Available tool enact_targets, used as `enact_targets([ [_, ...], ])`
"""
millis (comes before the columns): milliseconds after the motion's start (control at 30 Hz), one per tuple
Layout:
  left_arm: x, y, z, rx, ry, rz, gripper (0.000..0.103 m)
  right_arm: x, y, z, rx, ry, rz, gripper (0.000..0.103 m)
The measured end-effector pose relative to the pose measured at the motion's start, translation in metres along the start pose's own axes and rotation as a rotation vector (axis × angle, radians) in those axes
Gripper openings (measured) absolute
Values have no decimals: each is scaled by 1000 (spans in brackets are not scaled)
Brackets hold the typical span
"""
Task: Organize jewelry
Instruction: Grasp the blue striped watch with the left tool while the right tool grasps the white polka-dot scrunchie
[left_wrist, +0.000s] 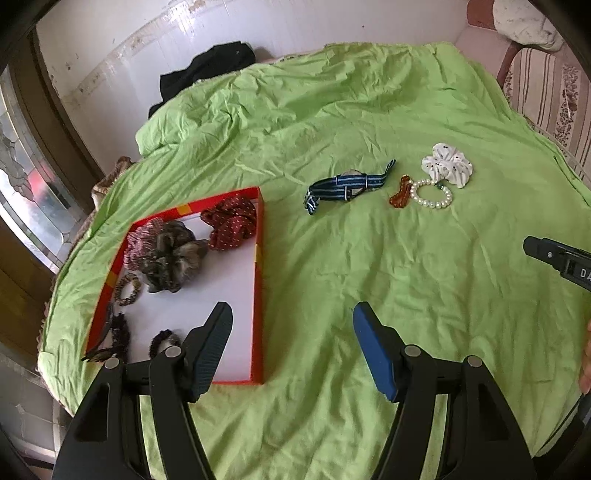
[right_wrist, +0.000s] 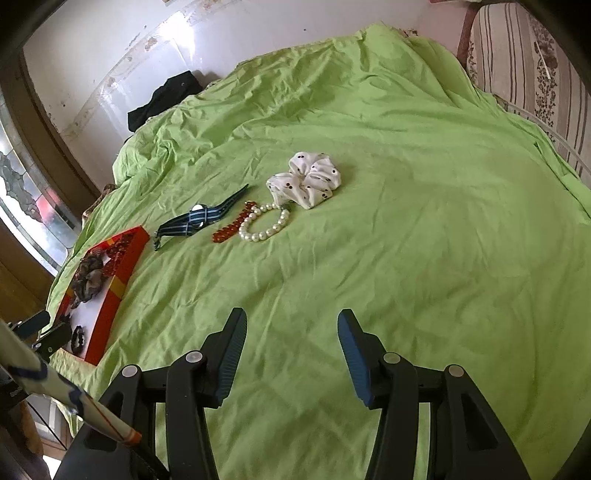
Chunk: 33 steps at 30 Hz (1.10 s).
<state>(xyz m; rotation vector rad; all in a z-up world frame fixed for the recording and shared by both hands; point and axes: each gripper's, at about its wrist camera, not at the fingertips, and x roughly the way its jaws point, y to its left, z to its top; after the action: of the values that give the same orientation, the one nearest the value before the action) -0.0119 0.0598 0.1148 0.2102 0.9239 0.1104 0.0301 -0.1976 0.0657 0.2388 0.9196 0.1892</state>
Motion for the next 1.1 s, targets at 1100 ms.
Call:
enact_targets([
  [1100, 200, -36, 155, 59, 108, -388, 67, 109, -43, 116, 171, -4, 39, 71],
])
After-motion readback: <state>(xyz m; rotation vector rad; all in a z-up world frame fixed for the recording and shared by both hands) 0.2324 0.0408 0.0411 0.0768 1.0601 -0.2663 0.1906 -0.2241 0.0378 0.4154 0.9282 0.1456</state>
